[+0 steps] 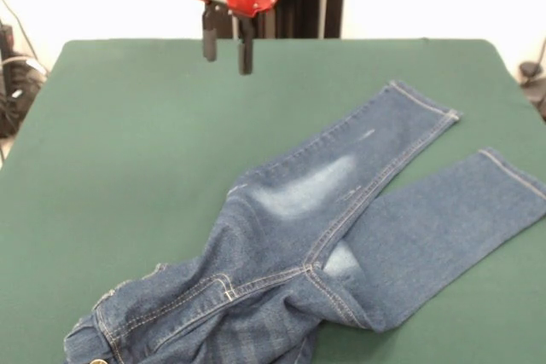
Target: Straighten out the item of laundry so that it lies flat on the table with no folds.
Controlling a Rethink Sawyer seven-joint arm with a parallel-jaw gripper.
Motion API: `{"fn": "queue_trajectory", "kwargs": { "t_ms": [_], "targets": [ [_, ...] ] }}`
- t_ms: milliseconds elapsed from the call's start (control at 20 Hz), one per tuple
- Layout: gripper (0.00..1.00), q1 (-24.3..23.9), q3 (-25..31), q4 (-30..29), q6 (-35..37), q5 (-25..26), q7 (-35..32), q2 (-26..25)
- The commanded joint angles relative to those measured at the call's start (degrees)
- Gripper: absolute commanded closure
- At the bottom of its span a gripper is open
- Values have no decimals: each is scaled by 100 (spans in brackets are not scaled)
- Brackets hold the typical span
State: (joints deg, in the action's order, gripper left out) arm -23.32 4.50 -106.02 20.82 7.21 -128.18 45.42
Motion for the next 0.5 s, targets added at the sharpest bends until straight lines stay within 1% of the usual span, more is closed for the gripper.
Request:
{"fn": "queue_trajectory", "kwargs": {
  "t_ms": [50, 200, 400, 500],
  "targets": [
    [0, 276, 753, -1655, -1185, 257, -633, -315],
    [0, 579, 597, -1759, -1570, 169, -905, -370],
    [0, 652, 735, -1806, -2113, 67, -997, -577],
    [0, 707, 776, -1826, -2166, 1, -989, -615]
  ]
}}
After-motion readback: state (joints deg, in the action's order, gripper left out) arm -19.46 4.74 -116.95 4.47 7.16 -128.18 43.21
